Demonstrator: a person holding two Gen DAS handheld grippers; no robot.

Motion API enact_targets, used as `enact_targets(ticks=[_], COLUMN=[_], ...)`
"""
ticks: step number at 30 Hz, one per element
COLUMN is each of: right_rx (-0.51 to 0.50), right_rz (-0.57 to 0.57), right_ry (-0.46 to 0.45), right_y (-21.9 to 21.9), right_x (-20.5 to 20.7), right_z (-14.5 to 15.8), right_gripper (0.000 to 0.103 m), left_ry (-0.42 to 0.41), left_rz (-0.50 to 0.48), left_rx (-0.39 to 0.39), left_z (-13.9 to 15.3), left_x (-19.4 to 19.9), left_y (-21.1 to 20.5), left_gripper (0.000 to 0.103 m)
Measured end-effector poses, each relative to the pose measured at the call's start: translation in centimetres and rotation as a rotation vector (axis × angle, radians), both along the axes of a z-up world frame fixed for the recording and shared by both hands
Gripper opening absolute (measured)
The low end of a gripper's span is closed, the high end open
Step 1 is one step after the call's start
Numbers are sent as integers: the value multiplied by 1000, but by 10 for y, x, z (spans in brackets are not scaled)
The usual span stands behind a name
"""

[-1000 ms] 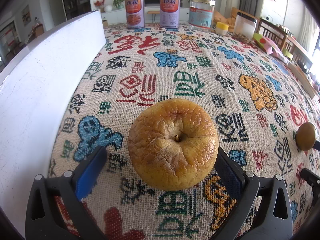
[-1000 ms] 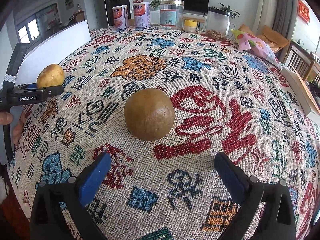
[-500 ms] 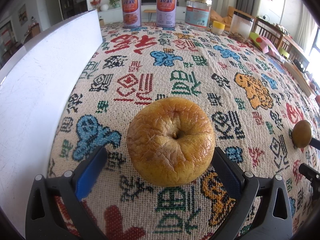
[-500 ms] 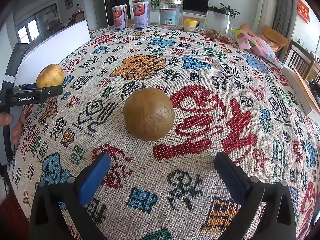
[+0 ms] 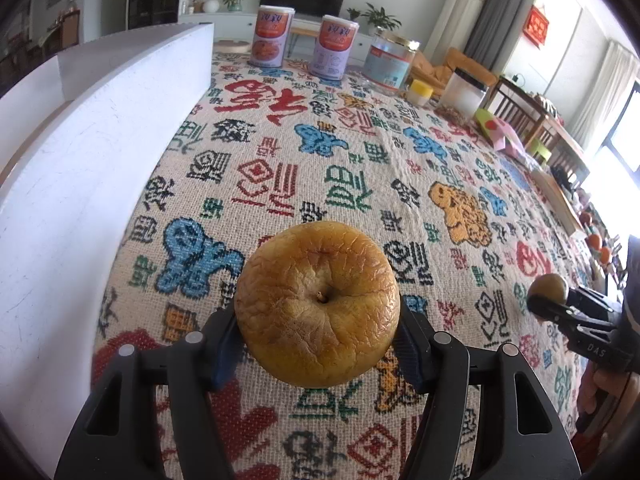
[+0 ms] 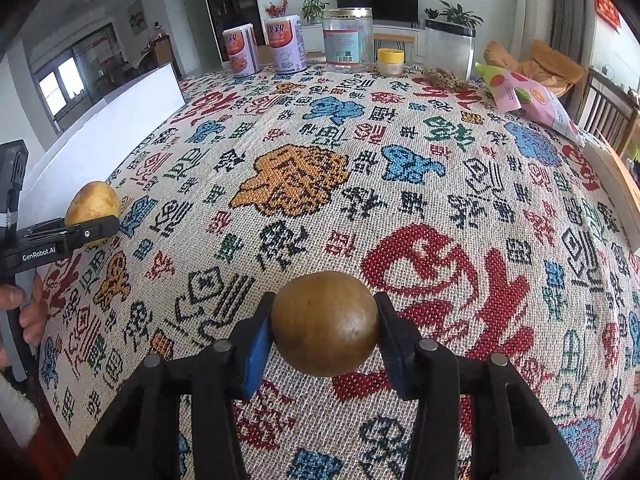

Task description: Organize fruits

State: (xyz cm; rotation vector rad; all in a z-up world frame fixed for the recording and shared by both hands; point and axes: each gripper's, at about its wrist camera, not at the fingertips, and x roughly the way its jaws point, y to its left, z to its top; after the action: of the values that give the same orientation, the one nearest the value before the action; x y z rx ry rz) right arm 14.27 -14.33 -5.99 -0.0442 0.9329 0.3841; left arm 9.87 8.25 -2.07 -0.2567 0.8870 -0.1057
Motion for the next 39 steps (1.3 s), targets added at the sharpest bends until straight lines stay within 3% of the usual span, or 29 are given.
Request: enact_targets(ticks=[4, 6, 9, 12, 14, 17, 23, 27, 29, 33, 35, 37, 39], right_rx=[43, 86, 131, 163, 181, 154, -33, -176, -225, -234, -214, -184, -163], right_rz=[50, 93, 199, 344, 427, 523, 629, 676, 678, 670, 637, 596, 546], right_ry=[-18, -27, -52, -73, -73, -60, 28, 27, 19, -23, -41, -61, -98], right_y=[21, 43, 98, 173, 225, 303, 409, 445, 455, 455, 445, 433, 418], right_x=[-12, -11, -8, -5, -1, 10, 34, 33, 34, 33, 35, 34, 30], right_z=[25, 46, 84, 116, 131, 138, 105, 83, 75, 81, 92, 107, 123], right_gripper=[48, 48, 48, 48, 48, 48, 48, 48, 50, 68, 74, 86, 100], left_ry=[-49, -82, -131, -125, -61, 83, 319, 373, 348, 257, 180, 87, -7], left_rz=[22, 52, 123, 223, 298, 395, 466, 477, 476, 443, 434, 451, 491], left_rx=[-172, -219, -210, -132, -71, -33, -18, -15, 3, 63, 137, 231, 338], left_z=[53, 89, 136, 158, 150, 112, 42, 24, 27, 49, 68, 90, 112], left_x=[-39, -55, -67, -59, -41, -11, 20, 23, 20, 6, -6, -23, -43], left_y=[24, 44, 85, 131, 165, 211, 255, 265, 265, 257, 249, 240, 230], left_gripper=[66, 66, 66, 66, 66, 66, 66, 67, 71, 80, 87, 97, 100])
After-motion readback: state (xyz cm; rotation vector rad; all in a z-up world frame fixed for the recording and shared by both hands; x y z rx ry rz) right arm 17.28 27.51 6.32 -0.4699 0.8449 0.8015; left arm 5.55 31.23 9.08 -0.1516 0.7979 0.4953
